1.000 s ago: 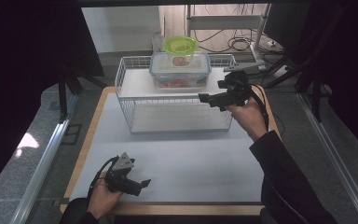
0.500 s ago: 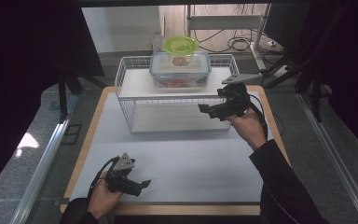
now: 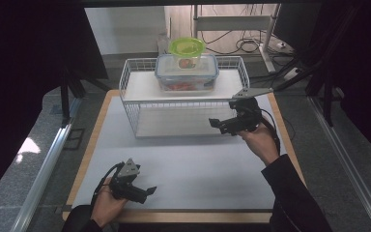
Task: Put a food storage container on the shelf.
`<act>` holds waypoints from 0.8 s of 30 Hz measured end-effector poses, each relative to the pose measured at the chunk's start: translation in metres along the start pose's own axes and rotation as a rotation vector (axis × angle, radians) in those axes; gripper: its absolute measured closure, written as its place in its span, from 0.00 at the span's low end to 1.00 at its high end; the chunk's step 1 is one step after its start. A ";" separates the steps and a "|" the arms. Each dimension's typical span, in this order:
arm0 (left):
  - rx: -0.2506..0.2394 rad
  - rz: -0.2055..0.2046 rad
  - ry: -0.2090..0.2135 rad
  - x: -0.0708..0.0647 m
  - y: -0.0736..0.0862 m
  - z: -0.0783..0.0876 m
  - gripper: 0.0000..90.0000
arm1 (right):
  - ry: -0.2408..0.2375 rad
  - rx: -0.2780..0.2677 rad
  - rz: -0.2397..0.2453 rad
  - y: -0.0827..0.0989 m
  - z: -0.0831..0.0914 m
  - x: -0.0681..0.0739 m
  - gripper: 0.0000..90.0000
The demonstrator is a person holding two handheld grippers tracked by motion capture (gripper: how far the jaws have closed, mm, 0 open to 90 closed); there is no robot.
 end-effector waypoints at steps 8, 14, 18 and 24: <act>-0.016 0.009 0.001 0.001 0.000 0.001 0.00 | 0.003 0.006 -0.006 0.014 0.005 0.005 0.00; -0.026 0.021 0.015 0.001 -0.001 0.002 0.00 | 0.022 0.005 0.001 0.022 0.007 0.008 0.00; -0.035 0.029 0.024 0.002 -0.001 0.003 0.00 | 0.033 0.010 0.010 0.030 0.008 0.012 0.00; -0.038 0.028 0.026 0.002 -0.001 0.003 0.00 | 0.031 0.010 0.009 0.037 0.007 0.014 0.00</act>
Point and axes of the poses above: each handheld gripper's, and its own axes: z roughly backward along the jaws, y roughly out of its underside, x roughly to its left, the point moved 2 cm from there along -z, roughly forward along the jaws, and after that the axes turned 10 degrees about -y, right-handed, at the moved point
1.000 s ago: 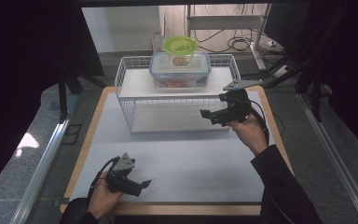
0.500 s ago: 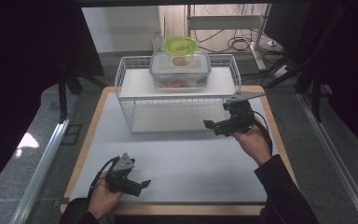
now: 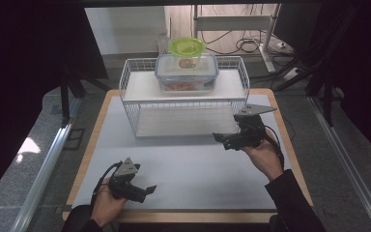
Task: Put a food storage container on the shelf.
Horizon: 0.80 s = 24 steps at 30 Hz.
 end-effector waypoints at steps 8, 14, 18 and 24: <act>0.001 -0.004 0.003 -0.001 0.000 0.000 0.00 | 0.003 -0.010 0.012 0.012 -0.001 0.003 0.00; 0.001 -0.010 0.007 -0.001 0.000 -0.001 0.00 | 0.005 -0.025 0.015 0.019 -0.001 0.004 0.00; 0.001 -0.012 0.007 -0.002 0.000 -0.001 0.00 | 0.015 -0.015 0.029 0.025 0.000 0.007 0.00; -0.001 -0.014 0.007 -0.002 0.000 0.000 0.00 | 0.006 -0.009 0.028 0.032 0.000 0.012 0.00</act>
Point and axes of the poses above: each handheld gripper's, and its own axes: z roughly backward along the jaws, y roughly out of its underside, x roughly to its left, the point moved 2 cm from there along -z, roughly forward along the jaws, and after that the axes turned 10 degrees about -y, right-handed, at the moved point
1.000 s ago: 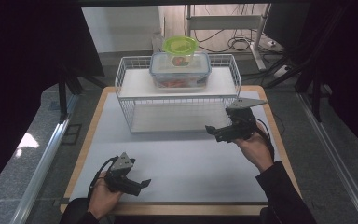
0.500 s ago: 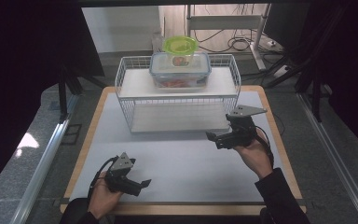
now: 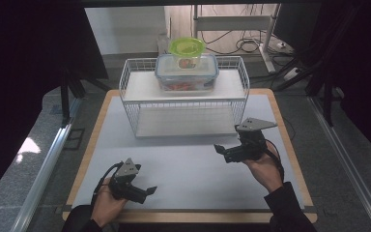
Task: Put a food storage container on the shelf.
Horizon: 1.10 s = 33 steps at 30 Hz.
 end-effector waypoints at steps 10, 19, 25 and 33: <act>0.004 -0.006 0.002 0.000 0.000 0.000 0.00 | -0.006 -0.004 -0.021 0.016 0.003 0.008 0.00; 0.000 -0.005 0.002 -0.001 0.000 0.000 0.00 | -0.017 -0.004 -0.057 0.038 0.002 0.010 0.00; -0.003 -0.006 0.000 -0.001 0.000 0.000 0.00 | -0.008 0.000 -0.045 0.049 0.003 0.016 0.00; 0.001 -0.011 0.000 -0.001 0.000 0.000 0.00 | 0.010 0.009 -0.036 0.063 0.005 0.021 0.00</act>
Point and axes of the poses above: each handheld gripper's, and its own axes: z roughly backward along the jaws, y roughly out of its underside, x roughly to its left, the point moved 2 cm from there along -z, roughly forward along the jaws, and after that the axes turned 10 degrees about -y, right-handed, at the moved point
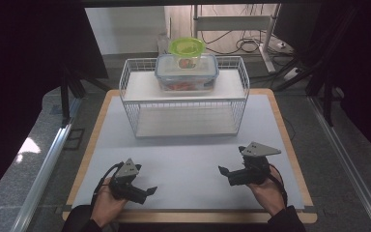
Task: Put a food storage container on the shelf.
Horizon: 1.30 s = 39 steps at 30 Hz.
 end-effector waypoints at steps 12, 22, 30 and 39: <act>0.001 0.000 0.000 0.000 0.000 0.000 0.00 | 0.025 0.032 0.010 0.020 -0.002 0.003 0.00; 0.009 -0.008 0.005 -0.001 0.000 -0.001 0.00 | 0.031 0.059 -0.004 0.033 -0.005 0.002 0.00; 0.006 -0.006 0.005 -0.001 0.000 -0.001 0.00 | 0.040 0.092 -0.016 0.042 -0.006 0.000 0.00; 0.006 -0.007 0.007 -0.001 0.001 -0.002 0.00 | 0.035 0.151 -0.042 0.054 -0.010 -0.001 0.00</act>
Point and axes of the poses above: each handheld gripper's, and its own axes: z roughly backward along the jaws, y roughly out of its underside, x roughly to its left, the point moved 2 cm from there along -z, roughly forward along the jaws, and after that the axes turned 10 degrees about -y, right-handed, at the moved point
